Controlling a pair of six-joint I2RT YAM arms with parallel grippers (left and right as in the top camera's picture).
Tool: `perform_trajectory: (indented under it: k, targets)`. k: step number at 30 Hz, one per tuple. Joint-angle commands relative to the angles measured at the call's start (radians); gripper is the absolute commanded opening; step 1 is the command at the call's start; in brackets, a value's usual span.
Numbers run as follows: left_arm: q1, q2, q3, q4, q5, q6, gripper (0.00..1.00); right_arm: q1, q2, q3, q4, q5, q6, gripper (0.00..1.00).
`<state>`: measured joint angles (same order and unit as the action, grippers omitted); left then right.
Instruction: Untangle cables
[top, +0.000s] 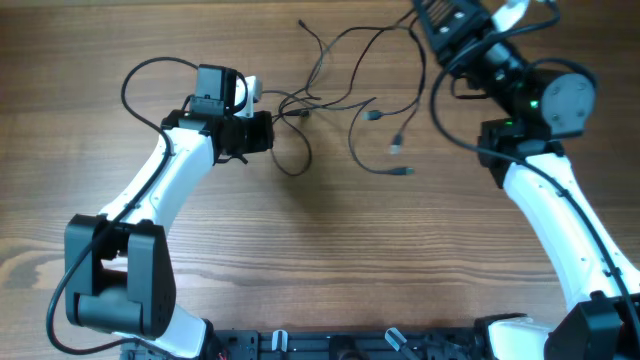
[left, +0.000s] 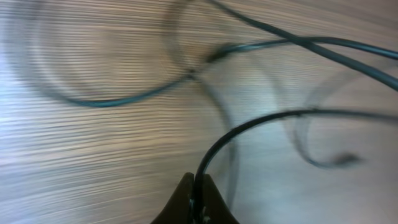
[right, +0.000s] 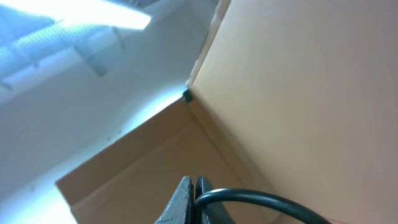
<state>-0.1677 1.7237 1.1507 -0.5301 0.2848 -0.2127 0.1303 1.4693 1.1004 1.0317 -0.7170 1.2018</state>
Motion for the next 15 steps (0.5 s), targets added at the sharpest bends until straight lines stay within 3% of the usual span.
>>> perform_trajectory:
  k: [1, 2, 3, 7, 13, 15]
  targets:
    - [0.002, -0.009, -0.008, -0.055, -0.517, -0.238, 0.04, -0.069, -0.016, 0.011, 0.009, -0.014, 0.065, 0.04]
    - [0.003, -0.009, -0.008, -0.090, -0.661, -0.330, 0.04, -0.089, -0.016, 0.011, -0.007, -0.037, 0.066, 0.04]
    - [0.010, -0.009, -0.008, -0.108, -0.710, -0.372, 0.04, -0.102, -0.016, 0.011, -0.032, -0.049, 0.065, 0.04]
    - [0.088, -0.009, -0.008, -0.147, -0.723, -0.430, 0.04, -0.164, -0.016, 0.011, -0.203, -0.069, 0.016, 0.04]
    - [0.291, -0.009, -0.008, -0.172, -0.471, -0.454, 0.04, -0.297, -0.016, 0.011, -0.778, -0.045, -0.289, 0.04]
    - [0.350, -0.009, -0.014, -0.170, -0.395, -0.455, 0.04, -0.336, -0.016, 0.011, -1.028, 0.057, -0.417, 0.04]
